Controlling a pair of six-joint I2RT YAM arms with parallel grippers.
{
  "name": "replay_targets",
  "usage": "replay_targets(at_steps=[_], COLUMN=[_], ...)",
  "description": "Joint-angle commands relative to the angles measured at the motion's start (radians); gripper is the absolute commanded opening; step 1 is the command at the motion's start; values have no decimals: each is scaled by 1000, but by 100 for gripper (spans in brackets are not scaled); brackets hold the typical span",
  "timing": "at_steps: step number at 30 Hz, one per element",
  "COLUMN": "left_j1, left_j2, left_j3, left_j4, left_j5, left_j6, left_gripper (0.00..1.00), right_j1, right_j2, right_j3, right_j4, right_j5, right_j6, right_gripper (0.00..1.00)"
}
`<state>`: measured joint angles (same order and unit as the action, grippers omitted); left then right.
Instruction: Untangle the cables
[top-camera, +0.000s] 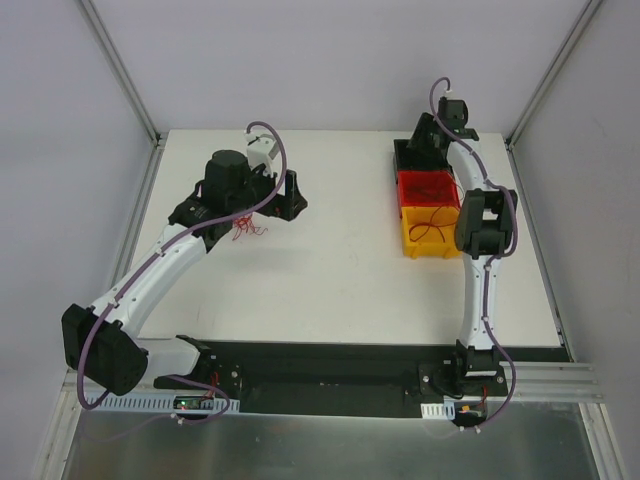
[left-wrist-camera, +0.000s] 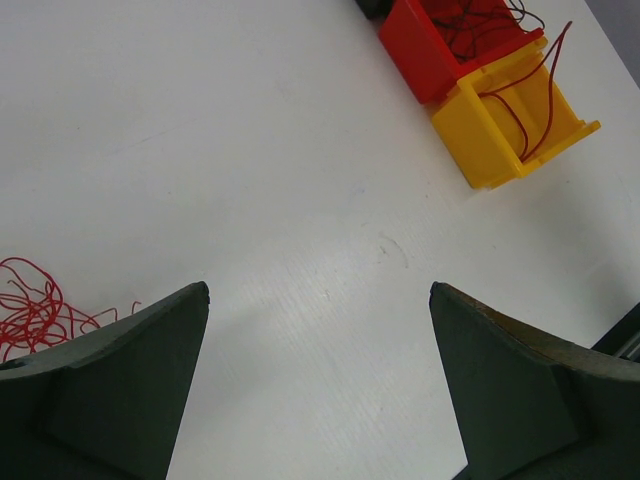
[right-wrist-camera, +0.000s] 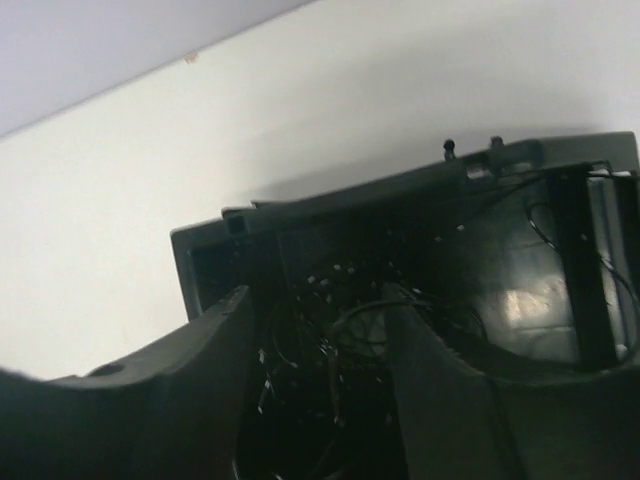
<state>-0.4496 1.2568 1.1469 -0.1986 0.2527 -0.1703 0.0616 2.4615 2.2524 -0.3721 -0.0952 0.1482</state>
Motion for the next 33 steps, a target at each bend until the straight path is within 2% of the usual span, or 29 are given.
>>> replay_targets(at_steps=[1,3,10,15,19,24,28,33], left_j1=[12,17,61,158,265,423,535,589], left_j2=[-2,0,19,56,107,212,350,481], left_j3=[7,8,8,16,36,68,108,157], left_j4=[28,28,30,22,1,-30,-58,-97], left_j5=[-21,-23,-20,-4,16,98,195,192], left_j6=[-15,-15,-43,-78,-112,-159,-179,-155], left_gripper=[92,92,93,94,94,93,88,84], right_j1=[-3,-3,20,32,73,193,297,398], right_j2=[-133,-163,-297,-390,-536,-766,-875,-897], right_j3=[58,56,-8,-80,-277,-647,-877,-964], right_j4=[-102,-132,-148,-177,-131,68,208,259], right_j5=[12,12,34,83,127,106,2,-81], right_j6=[-55,-67,-137,-169,-156,-101,-32,28], right_gripper=[62,69,82,84,84,84,84,84])
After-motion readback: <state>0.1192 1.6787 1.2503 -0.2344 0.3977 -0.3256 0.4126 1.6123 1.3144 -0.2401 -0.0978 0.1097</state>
